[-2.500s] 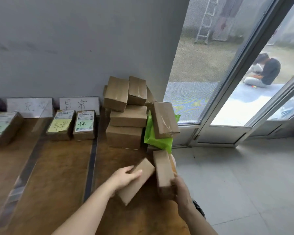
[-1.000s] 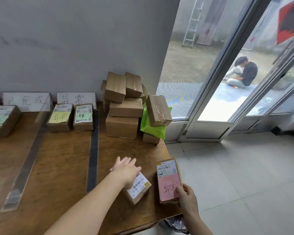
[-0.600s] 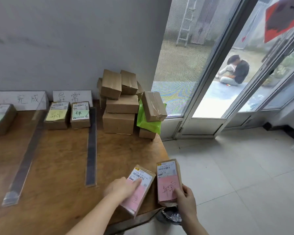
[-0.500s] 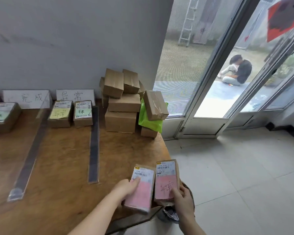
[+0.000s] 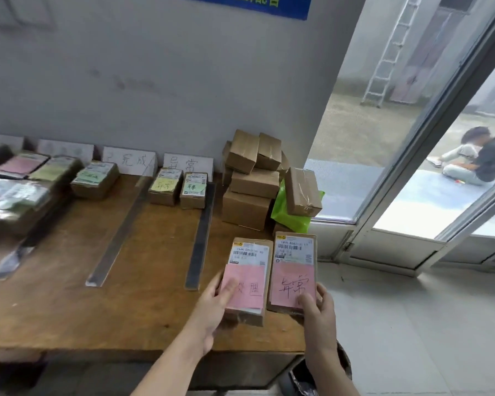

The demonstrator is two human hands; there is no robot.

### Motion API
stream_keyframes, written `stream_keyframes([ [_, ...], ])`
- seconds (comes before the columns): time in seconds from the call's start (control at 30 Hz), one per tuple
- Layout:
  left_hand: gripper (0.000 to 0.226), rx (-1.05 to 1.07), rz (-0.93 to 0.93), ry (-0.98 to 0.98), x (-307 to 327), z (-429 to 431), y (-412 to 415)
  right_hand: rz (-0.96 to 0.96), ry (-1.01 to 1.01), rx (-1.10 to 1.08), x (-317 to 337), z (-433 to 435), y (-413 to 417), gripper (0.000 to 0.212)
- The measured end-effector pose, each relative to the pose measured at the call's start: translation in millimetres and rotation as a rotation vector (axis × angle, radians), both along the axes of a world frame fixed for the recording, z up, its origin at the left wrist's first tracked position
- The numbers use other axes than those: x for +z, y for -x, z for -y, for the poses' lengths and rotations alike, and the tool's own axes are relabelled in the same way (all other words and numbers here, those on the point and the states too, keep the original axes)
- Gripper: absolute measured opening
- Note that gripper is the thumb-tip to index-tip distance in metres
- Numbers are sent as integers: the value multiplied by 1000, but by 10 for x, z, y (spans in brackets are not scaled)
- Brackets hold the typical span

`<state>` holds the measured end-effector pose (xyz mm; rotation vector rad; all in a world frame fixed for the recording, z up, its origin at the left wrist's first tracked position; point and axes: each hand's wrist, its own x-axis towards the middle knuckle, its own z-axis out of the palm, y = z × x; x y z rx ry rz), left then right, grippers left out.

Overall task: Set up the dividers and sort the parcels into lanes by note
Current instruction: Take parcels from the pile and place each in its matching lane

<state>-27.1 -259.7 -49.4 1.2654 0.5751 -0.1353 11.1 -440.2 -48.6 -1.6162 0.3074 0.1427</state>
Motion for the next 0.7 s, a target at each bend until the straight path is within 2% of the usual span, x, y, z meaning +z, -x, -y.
stream_keyframes([
  [0.2,24,191,134,-104,416,-410,362,57,-119,220,239,-504,38,47],
  [0.37,22,289,169,-109,565,-864,698,66,-168,341,351,-1013,189,45],
  [0.7,24,378,121,-107,552,-1931,1015,59,-141,371,382,-2114,364,42],
])
